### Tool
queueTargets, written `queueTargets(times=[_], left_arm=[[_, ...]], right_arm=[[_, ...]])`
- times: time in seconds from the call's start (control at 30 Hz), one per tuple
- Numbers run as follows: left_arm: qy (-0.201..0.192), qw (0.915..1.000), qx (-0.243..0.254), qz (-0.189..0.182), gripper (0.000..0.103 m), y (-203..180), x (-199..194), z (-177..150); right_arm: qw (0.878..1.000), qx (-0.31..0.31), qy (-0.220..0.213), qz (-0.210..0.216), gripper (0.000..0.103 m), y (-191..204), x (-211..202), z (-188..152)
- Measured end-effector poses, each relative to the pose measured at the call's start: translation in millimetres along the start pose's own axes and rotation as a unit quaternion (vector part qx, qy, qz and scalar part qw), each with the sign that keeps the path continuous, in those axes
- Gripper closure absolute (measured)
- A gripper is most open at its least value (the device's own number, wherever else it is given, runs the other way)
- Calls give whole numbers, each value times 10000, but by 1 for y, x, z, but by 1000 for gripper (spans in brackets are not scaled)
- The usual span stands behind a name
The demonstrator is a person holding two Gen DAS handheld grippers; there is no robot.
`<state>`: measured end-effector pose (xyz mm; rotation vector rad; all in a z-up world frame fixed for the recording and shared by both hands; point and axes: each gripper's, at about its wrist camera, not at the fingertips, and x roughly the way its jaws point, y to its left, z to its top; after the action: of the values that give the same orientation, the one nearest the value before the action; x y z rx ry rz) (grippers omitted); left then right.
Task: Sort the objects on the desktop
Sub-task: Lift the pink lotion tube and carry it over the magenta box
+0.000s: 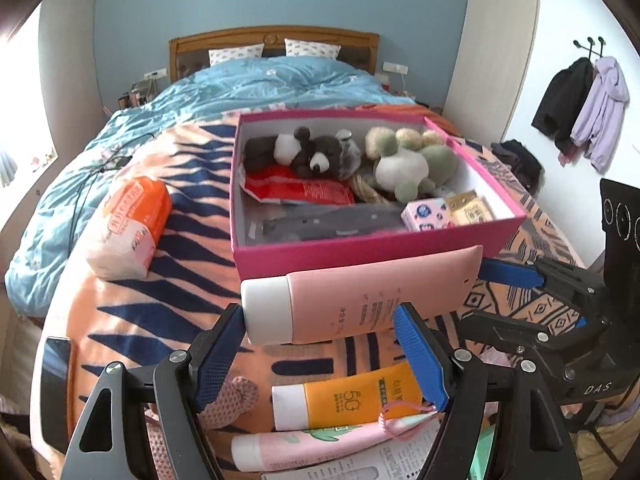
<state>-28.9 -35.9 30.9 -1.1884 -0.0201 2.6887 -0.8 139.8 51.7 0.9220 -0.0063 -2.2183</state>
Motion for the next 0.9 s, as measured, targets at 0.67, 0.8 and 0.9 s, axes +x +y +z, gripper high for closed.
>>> queueTargets(times=[0.67,0.8,0.9], left_arm=[[-424,9991,-10,18,26,-2,-17,27],[-465,9989,-44,3,26,-1,-17,31],[-466,9989,-91,-4,26,1,-16,34]], right_arm=[[9988,-309,-355,-107,29,4,-19,30],[9988,-299,-367,-101,29,2,-17,35],[9988,-288,-380,-59,29,1,-17,38]])
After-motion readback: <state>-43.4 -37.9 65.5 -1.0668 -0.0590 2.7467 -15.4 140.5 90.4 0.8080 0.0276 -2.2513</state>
